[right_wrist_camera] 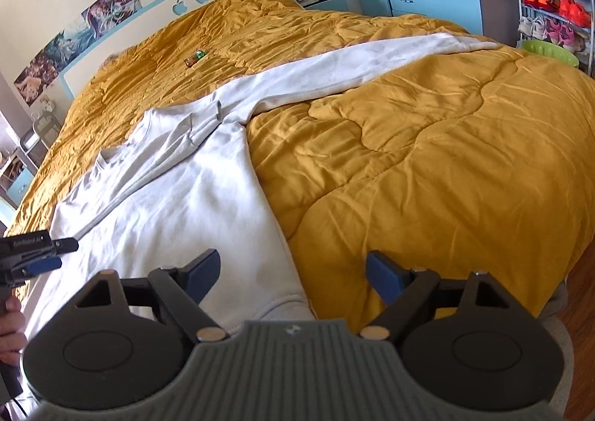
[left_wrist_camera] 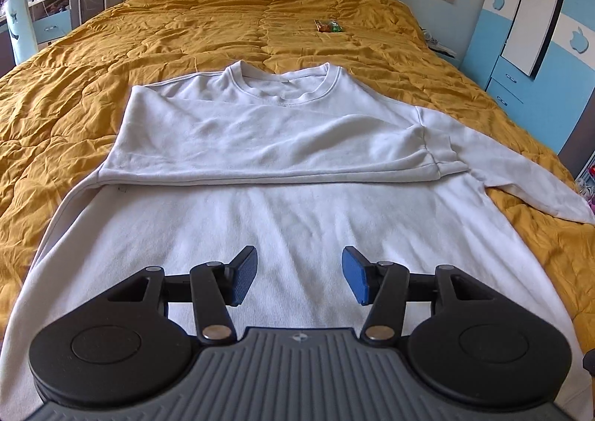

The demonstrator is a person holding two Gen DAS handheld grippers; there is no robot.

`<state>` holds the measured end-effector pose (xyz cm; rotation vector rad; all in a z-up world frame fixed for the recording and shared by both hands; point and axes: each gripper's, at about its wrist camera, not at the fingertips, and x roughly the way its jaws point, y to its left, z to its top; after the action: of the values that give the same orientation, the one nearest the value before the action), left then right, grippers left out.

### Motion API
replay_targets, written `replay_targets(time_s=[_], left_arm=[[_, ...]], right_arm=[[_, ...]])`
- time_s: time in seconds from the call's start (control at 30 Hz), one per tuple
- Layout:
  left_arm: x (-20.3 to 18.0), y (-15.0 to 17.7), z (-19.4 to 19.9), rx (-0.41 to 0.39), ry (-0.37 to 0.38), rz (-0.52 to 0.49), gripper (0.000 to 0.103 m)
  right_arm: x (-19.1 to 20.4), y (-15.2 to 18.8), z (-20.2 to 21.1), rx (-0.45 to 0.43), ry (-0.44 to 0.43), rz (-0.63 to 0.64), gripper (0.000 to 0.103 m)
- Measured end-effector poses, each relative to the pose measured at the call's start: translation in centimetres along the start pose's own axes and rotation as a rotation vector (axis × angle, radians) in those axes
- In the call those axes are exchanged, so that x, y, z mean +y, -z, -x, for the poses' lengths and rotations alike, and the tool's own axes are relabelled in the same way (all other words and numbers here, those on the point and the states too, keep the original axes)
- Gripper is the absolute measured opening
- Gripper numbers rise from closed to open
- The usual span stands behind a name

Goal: Fold small clothes
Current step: 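Grasp the cuff of the other sleeve with the right tool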

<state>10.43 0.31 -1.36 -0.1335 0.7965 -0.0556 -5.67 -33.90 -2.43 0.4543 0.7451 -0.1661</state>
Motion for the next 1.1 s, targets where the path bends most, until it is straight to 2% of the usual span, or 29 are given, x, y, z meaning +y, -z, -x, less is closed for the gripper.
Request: replay_targets(time_s=[0.17,0.27,0.4,0.47,0.53,0.67,0.7,0.77,0.8,0.9,1.0,1.1], left_arm=[[-1.1,0.5,0.8,0.003,0.043,-0.039,0.062],[-1.7,0.7,0.7,0.02,0.068,-0.032,0.062],[-2.3,1.2,0.6,0.03,0.093,-0.016,0.062],[-2.4,1.5,0.5,0.036,0.083,-0.025,0.062],[-2.5,1.8,0.5,0.039,0.068,-0.031,0.062],[-2.8,2.1,0.7,0.039,0.09,-0.072,0.062],[-3.0,2.2,0.9,0.027,0.092,-0.085,0.062],[-3.2,2.3,1.4,0.004,0.099,-0.109,0.064],[-3.1,2.4,1.6,-0.004,0.12,-0.113,0.067],[-2.5,2.3,1.8,0.0,0.191,-0.073,0.068],[-1.9,2.2,1.7,0.01,0.215,-0.039,0.068],[-1.6,2.1,1.6,0.007,0.183,-0.029,0.068]], right_arm=[[-2.5,-1.9,2.0,-0.08,0.02,-0.037,0.082],[-6.0,-4.2,2.9,-0.128,0.02,-0.132,0.082],[-11.4,-7.4,3.4,-0.203,-0.043,-0.309,0.082],[-14.7,-9.4,3.0,-0.246,-0.127,-0.423,0.081],[-17.0,-10.9,2.3,-0.265,-0.146,-0.499,0.076],[-20.6,-14.2,0.0,-0.312,-0.169,-0.593,0.072],[-22.0,-14.9,-1.1,-0.311,-0.2,-0.662,0.072],[-24.0,-15.5,-3.0,-0.297,-0.261,-0.787,0.063],[-25.2,-15.7,-4.2,-0.293,-0.291,-0.866,0.062],[-27.1,-16.5,-6.9,-0.297,-0.288,-0.988,0.059],[-28.0,-17.6,-9.2,-0.296,-0.284,-1.025,0.052],[-28.7,-18.6,-11.9,-0.262,-0.277,-1.044,0.048]])
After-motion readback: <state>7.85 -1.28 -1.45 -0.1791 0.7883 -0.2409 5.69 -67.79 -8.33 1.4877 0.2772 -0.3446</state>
